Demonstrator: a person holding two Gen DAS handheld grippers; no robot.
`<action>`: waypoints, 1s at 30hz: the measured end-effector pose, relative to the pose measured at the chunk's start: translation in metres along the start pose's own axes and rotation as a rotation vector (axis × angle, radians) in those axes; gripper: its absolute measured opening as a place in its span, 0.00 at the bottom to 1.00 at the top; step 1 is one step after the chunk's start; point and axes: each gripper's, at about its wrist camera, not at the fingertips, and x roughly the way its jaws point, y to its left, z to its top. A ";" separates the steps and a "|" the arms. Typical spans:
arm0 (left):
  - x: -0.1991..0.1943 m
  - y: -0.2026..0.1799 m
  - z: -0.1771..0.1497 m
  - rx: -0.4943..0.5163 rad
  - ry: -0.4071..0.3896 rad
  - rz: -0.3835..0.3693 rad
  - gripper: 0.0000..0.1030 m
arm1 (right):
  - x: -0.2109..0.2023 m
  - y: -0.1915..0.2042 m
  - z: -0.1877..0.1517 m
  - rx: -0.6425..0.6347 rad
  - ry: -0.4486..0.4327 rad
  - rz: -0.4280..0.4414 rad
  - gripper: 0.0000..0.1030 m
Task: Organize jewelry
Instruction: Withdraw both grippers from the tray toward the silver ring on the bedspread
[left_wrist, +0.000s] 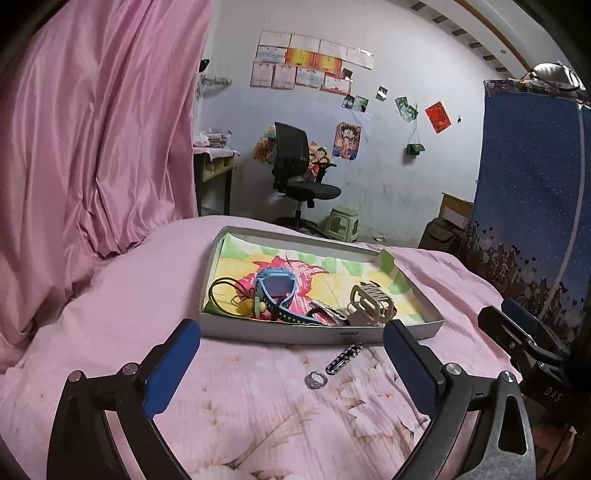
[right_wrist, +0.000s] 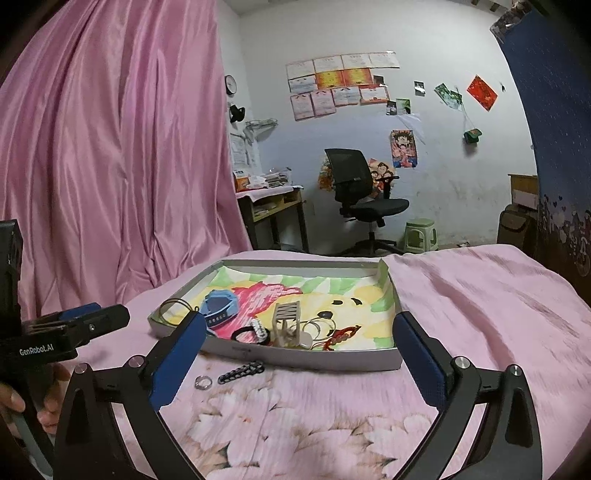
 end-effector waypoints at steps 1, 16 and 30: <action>-0.001 -0.001 -0.001 0.004 -0.003 0.001 0.97 | -0.002 0.001 0.000 -0.004 -0.005 0.003 0.96; 0.014 0.007 -0.015 0.005 0.129 0.018 0.98 | -0.006 0.003 -0.009 -0.022 0.046 0.017 0.97; 0.052 0.010 -0.031 -0.005 0.338 -0.075 0.75 | 0.035 0.003 -0.027 -0.038 0.303 0.062 0.93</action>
